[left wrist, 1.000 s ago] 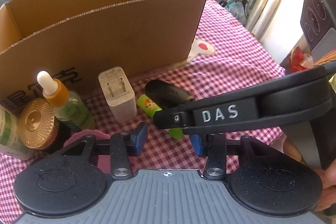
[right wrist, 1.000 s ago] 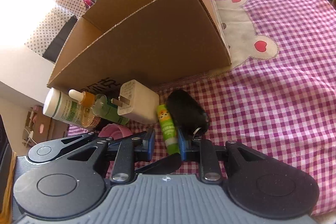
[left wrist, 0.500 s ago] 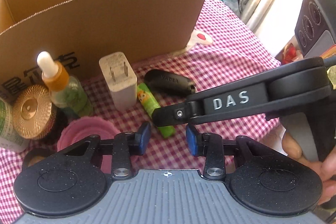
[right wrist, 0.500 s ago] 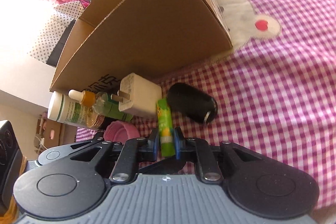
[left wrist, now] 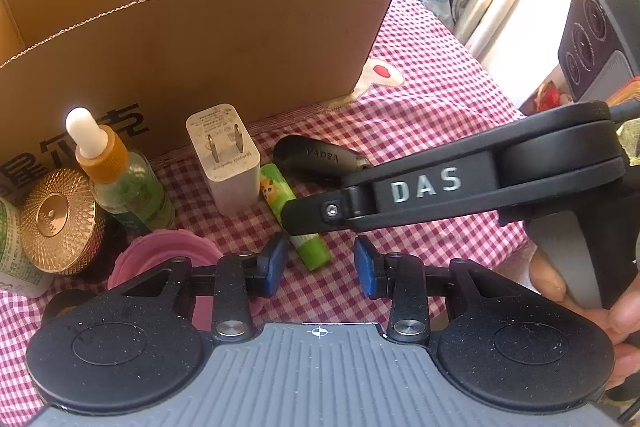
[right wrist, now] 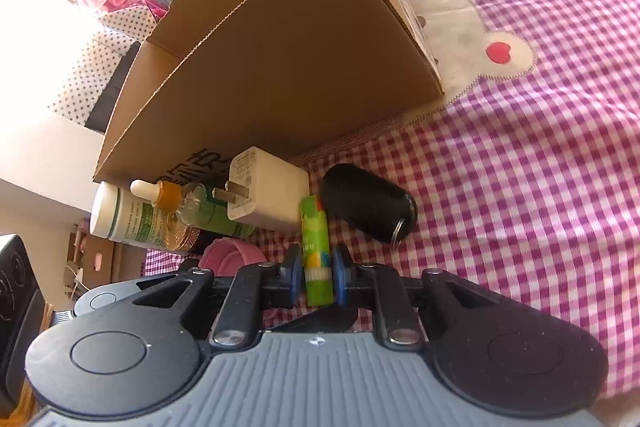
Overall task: Organize rigid objects
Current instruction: 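Close the right gripper on the green glue stick, then carry the glue stick with the right gripper into the box and release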
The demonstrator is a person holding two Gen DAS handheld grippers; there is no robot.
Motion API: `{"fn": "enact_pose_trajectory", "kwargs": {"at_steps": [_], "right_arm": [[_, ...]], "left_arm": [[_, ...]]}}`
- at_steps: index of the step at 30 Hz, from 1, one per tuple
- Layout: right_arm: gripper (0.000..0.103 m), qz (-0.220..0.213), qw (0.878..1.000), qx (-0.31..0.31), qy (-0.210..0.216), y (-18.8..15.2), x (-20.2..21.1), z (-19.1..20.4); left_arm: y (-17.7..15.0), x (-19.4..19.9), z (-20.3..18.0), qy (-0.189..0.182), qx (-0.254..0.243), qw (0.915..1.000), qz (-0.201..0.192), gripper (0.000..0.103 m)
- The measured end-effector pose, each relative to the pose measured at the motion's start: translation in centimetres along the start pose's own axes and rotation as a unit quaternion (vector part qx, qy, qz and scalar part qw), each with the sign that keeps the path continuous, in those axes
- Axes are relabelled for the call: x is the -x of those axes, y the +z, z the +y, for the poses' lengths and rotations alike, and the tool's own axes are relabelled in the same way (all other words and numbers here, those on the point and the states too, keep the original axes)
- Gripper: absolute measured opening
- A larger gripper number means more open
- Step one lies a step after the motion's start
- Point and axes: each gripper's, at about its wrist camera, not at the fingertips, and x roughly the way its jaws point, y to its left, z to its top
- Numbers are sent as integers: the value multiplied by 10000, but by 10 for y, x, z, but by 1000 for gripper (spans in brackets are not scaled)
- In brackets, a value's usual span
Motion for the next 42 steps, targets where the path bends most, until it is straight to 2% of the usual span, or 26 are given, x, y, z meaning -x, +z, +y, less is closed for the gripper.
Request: {"fn": "enact_pose_trajectory", "kwargs": {"at_steps": [5,9,14,21,33,37,42], "right_arm": [[17,-44,9999,78,50,5,-5,3],[17,-81,9996,-124,239,4,-4,-6],[17,-133,9987,-294,384,-2,-1,-13],[17,-341,9970,-420,545,-16,19,-15],[17,-1123,9916,-1,642,-26,77,26],[17,-1343,9875,314,760,-11,89,51],[17,-1410,9828,701,968,26,85,84]], "left_arm": [[4,-3,-1,165,-38,9998,-62,35],[6,-4,-1,304,-79,9995,-77,25],[3,-3,-2,296,-96,9995,-49,24],[-4,14,-12,269,-189,9992,-233,24],[5,76,-29,347,-492,9934,-981,24],[21,100,-24,507,-530,9894,-1257,24],[51,118,-1,728,-437,9864,-1406,24]]}}
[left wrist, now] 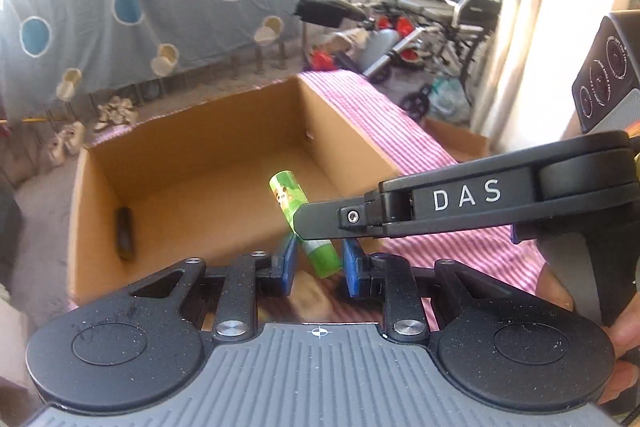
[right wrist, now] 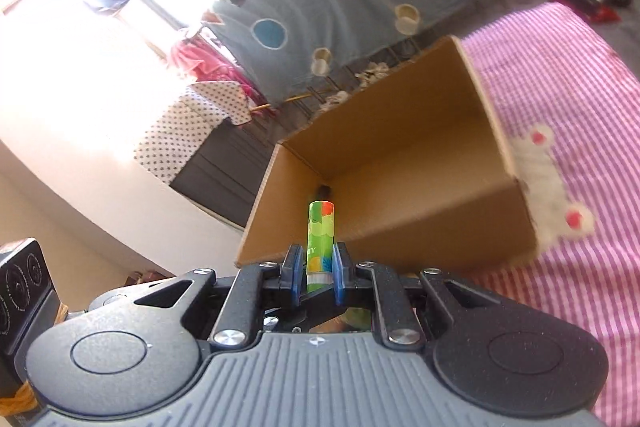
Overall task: Organize rigid objects
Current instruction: 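Carry the glue stick with the right gripper into the box and release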
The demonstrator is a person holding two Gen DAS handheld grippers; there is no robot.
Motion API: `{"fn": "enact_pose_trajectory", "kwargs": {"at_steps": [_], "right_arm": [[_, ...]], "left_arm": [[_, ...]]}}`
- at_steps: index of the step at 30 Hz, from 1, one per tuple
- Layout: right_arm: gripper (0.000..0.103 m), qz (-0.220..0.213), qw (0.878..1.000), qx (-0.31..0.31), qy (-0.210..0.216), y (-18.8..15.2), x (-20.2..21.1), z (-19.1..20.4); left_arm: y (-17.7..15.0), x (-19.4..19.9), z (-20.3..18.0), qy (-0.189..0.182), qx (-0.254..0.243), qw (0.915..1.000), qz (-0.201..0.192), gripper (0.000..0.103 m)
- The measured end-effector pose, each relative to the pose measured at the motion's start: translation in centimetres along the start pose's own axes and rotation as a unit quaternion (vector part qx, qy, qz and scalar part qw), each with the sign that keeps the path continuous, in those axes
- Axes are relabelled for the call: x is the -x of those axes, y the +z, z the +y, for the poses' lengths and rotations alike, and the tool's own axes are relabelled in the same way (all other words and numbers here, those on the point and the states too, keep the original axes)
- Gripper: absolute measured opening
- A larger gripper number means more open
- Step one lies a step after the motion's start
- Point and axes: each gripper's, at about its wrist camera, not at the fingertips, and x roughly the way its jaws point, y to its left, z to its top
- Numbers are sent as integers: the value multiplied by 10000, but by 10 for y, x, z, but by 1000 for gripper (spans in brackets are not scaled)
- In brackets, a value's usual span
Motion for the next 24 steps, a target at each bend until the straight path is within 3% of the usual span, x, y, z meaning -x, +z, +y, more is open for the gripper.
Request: {"fn": "enact_pose_trajectory", "kwargs": {"at_steps": [5,13,19,24], "right_arm": [[17,377,9990,-70,234,42,-53,11],[17,1300,9898,-528,238,99,-166,3],[17,1827,9797,-827,-56,115,-240,-9],[17,2042,9738,-959,-286,115,-278,-21]], "left_arm": [[29,-17,42,186,186,9993,249,24],[51,-73,118,265,832,9905,1064,24],[54,-117,148,551,919,9809,1623,24],[54,-143,158,830,872,9735,1943,24]]}}
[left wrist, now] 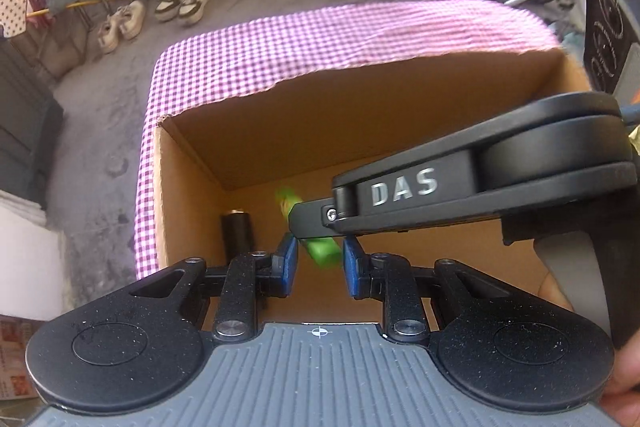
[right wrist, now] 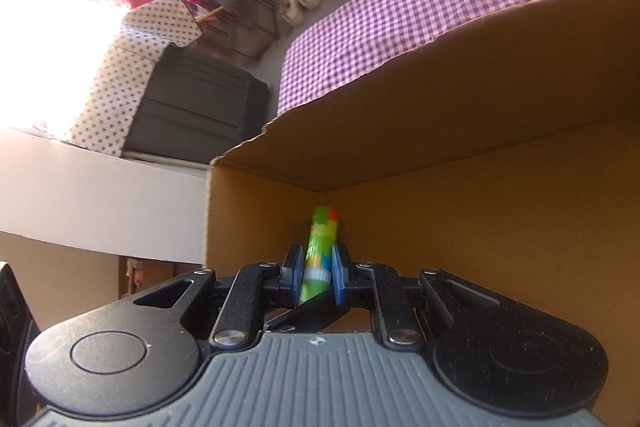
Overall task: Organize rigid objects
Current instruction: 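Carry the glue stick with the right gripper into the box and release, then withdraw the right gripper from the box toward the black key fob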
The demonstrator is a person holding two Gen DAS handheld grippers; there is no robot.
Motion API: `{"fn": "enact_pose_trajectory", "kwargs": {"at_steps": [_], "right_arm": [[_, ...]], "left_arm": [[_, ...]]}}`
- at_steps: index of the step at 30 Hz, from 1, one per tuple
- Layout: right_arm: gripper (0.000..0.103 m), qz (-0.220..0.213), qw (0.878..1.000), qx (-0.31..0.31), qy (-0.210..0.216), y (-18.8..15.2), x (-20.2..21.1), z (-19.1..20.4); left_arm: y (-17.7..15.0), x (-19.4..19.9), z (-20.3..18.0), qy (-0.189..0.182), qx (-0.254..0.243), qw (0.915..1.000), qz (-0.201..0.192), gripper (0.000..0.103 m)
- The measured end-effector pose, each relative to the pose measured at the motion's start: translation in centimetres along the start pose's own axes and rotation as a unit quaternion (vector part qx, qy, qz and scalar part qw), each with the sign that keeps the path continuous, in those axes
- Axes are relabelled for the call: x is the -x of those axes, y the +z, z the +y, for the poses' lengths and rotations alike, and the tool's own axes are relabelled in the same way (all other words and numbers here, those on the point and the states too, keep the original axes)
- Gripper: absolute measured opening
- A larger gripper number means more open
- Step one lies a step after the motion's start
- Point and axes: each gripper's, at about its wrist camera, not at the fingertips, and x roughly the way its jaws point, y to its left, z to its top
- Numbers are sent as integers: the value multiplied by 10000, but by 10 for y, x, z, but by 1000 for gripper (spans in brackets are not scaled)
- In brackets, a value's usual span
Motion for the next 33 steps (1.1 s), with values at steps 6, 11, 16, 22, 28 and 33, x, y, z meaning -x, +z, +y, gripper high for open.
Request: {"fn": "enact_pose_trajectory", "kwargs": {"at_steps": [6,11,16,22,28,33], "right_arm": [[18,125,9997,-92,-200,0,-20,-2],[18,-51,9999,-93,13,-7,2,2],[18,-414,9985,28,356,-26,54,2],[19,-884,9917,282,890,-82,142,-12],[19,-1423,9834,176,1111,-162,209,-54],[19,-1723,9816,-39,826,-224,212,-91]], "left_arm": [[3,-9,6,172,178,9994,223,27],[-1,17,8,199,234,9995,-35,35],[-14,62,7,102,233,9988,-422,39],[-53,120,3,-276,184,9946,-986,47],[-104,134,-26,-868,-15,9887,-1226,49],[-145,116,-70,-1176,-220,9849,-1250,50]]}}
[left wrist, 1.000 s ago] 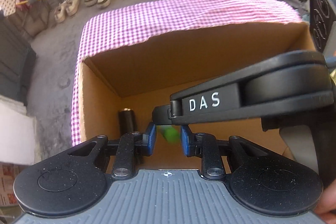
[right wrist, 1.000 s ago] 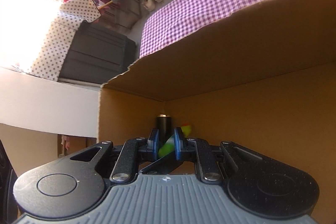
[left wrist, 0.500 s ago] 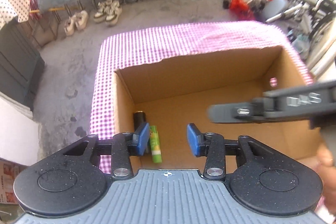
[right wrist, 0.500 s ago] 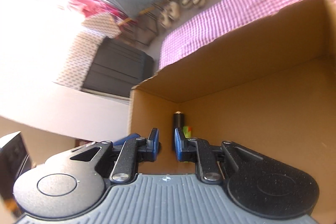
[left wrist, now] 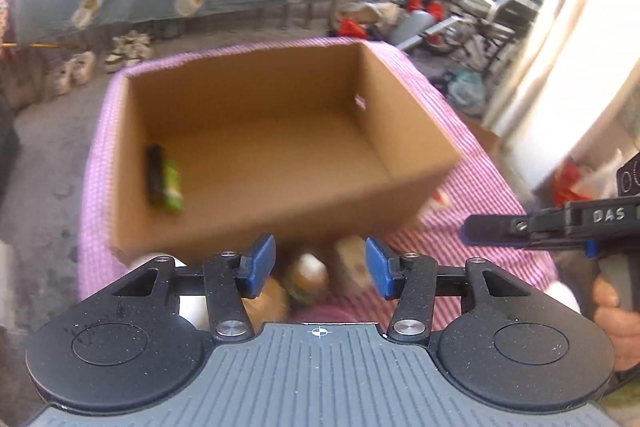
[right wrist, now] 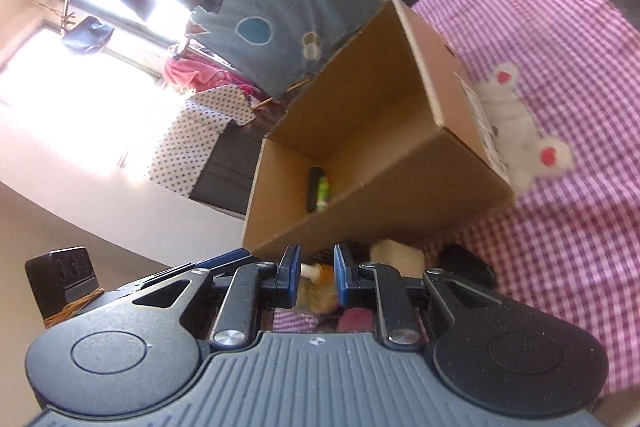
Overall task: Organize rigid objects
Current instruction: 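Withdraw the right gripper from the box toward the black key fob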
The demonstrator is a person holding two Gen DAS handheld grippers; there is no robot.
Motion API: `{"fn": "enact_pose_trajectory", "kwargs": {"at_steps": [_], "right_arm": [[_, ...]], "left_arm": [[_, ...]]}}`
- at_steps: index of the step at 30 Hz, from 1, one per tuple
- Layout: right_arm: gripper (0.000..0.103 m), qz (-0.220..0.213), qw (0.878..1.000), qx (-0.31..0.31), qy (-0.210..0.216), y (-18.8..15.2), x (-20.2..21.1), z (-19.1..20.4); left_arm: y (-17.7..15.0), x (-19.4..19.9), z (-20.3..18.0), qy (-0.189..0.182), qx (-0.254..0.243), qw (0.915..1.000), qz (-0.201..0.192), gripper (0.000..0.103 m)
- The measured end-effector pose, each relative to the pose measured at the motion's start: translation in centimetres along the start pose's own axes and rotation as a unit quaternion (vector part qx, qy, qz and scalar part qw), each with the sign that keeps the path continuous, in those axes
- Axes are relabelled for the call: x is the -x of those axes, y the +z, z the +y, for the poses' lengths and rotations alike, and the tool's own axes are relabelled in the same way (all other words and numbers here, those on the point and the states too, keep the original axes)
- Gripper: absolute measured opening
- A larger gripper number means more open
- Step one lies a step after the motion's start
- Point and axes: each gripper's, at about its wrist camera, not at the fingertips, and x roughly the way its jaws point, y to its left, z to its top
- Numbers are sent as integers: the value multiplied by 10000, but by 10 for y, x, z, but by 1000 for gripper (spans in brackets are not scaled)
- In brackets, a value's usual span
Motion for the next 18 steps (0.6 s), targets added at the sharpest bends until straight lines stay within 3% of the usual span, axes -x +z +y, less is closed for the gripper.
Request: {"fn": "enact_pose_trajectory", "kwargs": {"at_steps": [8,13,18], "right_arm": [[20,-94,9991,-307,-264,-54,16,-48],[20,-63,9974,-245,-678,-50,15,-66],[20,-22,9965,-128,-825,-33,13,-78]], "left_arm": [[-36,-58,-54,-228,-191,9993,247,50],[-44,-82,-74,-108,-340,9992,191,50],[-54,-93,-85,-157,-427,9987,243,50]]}}
